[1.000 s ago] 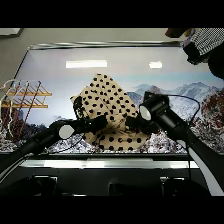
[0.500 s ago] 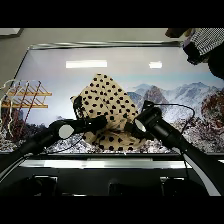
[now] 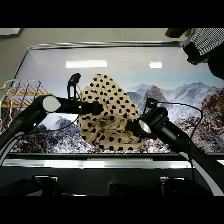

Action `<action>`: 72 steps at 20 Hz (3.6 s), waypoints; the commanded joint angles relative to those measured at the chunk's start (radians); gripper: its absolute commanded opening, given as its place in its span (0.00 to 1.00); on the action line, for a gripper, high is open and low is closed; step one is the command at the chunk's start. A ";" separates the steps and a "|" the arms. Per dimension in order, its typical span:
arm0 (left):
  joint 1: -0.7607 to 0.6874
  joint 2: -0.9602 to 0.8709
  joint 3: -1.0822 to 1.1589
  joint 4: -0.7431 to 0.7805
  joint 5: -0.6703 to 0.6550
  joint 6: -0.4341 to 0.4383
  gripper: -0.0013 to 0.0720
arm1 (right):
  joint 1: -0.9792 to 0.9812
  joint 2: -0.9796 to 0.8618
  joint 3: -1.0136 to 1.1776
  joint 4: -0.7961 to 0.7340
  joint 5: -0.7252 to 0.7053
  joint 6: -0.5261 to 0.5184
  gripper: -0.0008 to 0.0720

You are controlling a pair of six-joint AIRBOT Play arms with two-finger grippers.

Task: Fold the clothes and pants, and hang the long-sleeved shirts on hangers.

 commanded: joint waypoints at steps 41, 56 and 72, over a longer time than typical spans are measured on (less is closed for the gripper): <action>-0.018 0.258 0.678 0.434 -0.445 -0.522 0.05 | -0.385 -0.032 1.071 0.435 0.064 -0.558 0.05; -0.215 0.153 -0.192 0.433 0.066 -0.773 0.21 | -0.064 -0.034 0.200 0.113 -0.074 -0.358 0.05; 1.009 0.359 -0.147 0.400 -0.344 0.140 0.85 | -0.064 -0.034 0.199 0.074 -0.080 -0.360 0.05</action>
